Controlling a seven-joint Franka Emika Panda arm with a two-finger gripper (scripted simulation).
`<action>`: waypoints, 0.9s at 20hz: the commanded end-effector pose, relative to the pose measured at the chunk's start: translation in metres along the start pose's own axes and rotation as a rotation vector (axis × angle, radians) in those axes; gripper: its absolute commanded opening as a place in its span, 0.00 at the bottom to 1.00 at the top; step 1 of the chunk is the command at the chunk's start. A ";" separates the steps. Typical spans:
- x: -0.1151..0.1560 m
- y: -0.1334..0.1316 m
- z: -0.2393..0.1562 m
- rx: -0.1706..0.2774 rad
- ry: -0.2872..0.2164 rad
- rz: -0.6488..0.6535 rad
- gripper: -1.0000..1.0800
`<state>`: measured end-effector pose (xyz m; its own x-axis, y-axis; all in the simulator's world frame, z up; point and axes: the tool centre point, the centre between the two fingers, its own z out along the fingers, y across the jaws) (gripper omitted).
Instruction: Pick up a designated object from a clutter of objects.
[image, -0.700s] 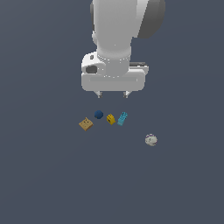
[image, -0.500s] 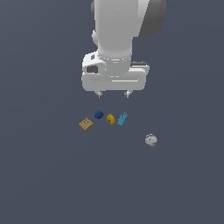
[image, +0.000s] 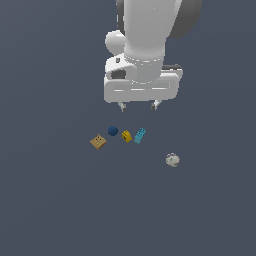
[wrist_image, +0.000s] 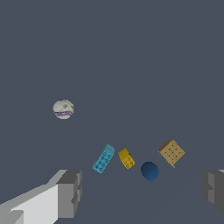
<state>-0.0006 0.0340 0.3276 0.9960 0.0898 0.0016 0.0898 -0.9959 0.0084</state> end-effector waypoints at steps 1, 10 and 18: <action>0.000 0.000 0.002 0.000 -0.001 0.004 0.96; -0.003 -0.008 0.037 0.007 -0.001 0.068 0.96; -0.016 -0.022 0.100 0.016 -0.003 0.193 0.96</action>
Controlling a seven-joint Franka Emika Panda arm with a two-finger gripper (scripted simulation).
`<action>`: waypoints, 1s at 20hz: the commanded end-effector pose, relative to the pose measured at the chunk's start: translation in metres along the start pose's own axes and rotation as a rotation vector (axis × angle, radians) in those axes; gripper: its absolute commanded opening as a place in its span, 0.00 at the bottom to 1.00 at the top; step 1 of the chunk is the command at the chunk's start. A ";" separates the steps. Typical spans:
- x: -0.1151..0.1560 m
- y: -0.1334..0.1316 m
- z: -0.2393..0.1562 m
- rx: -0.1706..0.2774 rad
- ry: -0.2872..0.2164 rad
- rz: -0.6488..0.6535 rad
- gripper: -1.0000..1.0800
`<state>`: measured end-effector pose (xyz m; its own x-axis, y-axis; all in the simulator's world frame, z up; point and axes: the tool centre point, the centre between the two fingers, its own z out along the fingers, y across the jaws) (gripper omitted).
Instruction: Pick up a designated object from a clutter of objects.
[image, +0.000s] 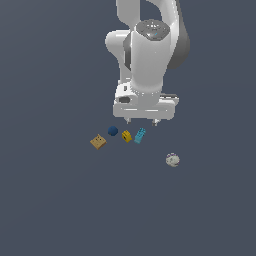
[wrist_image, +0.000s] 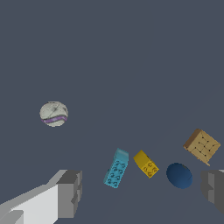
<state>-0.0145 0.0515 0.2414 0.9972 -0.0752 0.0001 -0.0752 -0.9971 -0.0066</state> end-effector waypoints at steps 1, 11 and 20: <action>-0.008 -0.004 0.023 0.003 -0.001 0.047 0.96; -0.051 -0.012 0.110 0.004 -0.003 0.247 0.96; -0.088 -0.011 0.156 -0.003 0.000 0.374 0.96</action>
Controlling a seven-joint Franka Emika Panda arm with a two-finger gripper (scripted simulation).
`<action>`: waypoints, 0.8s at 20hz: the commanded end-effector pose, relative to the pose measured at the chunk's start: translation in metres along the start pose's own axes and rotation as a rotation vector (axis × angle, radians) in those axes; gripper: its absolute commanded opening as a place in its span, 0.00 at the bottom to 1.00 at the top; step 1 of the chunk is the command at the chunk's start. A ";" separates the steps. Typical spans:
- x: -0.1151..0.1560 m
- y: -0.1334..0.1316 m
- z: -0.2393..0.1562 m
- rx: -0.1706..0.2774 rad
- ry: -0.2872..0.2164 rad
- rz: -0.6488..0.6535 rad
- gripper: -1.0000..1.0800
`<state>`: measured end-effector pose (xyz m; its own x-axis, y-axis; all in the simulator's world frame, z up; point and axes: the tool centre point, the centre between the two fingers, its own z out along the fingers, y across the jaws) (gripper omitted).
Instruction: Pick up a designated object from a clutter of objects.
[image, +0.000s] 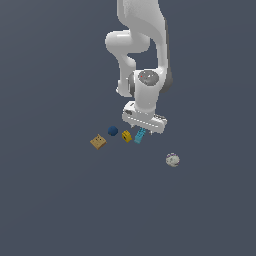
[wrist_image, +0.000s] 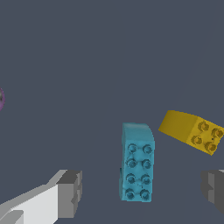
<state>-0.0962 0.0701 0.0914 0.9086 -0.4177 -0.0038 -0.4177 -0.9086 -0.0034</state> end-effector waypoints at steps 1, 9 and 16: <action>-0.007 0.003 0.009 -0.001 0.002 0.027 0.96; -0.017 0.008 0.019 -0.003 0.004 0.061 0.96; -0.016 0.008 0.027 -0.004 0.003 0.058 0.96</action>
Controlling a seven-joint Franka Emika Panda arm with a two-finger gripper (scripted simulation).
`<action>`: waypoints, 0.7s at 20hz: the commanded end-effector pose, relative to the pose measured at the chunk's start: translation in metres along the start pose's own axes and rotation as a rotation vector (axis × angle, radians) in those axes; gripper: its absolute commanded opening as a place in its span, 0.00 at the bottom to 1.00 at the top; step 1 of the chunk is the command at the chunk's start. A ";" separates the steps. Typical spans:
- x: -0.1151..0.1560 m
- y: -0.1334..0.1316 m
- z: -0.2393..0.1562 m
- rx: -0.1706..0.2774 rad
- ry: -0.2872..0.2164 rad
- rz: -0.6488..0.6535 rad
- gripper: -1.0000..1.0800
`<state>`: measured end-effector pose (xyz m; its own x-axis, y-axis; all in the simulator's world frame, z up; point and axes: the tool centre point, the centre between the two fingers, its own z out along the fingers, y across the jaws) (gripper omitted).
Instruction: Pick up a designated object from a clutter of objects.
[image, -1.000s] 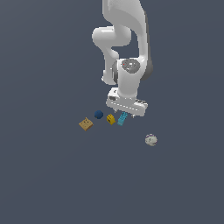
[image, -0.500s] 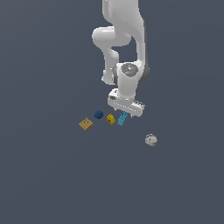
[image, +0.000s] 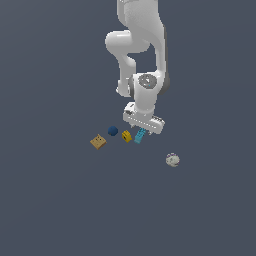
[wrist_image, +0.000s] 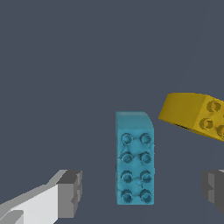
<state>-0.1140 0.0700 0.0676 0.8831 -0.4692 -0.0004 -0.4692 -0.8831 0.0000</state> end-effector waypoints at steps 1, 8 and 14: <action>0.000 0.000 0.006 0.000 0.000 0.001 0.96; -0.001 0.001 0.033 0.000 0.000 0.002 0.96; -0.001 0.001 0.041 0.000 0.000 0.003 0.96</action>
<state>-0.1158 0.0697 0.0274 0.8816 -0.4720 -0.0009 -0.4720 -0.8816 0.0006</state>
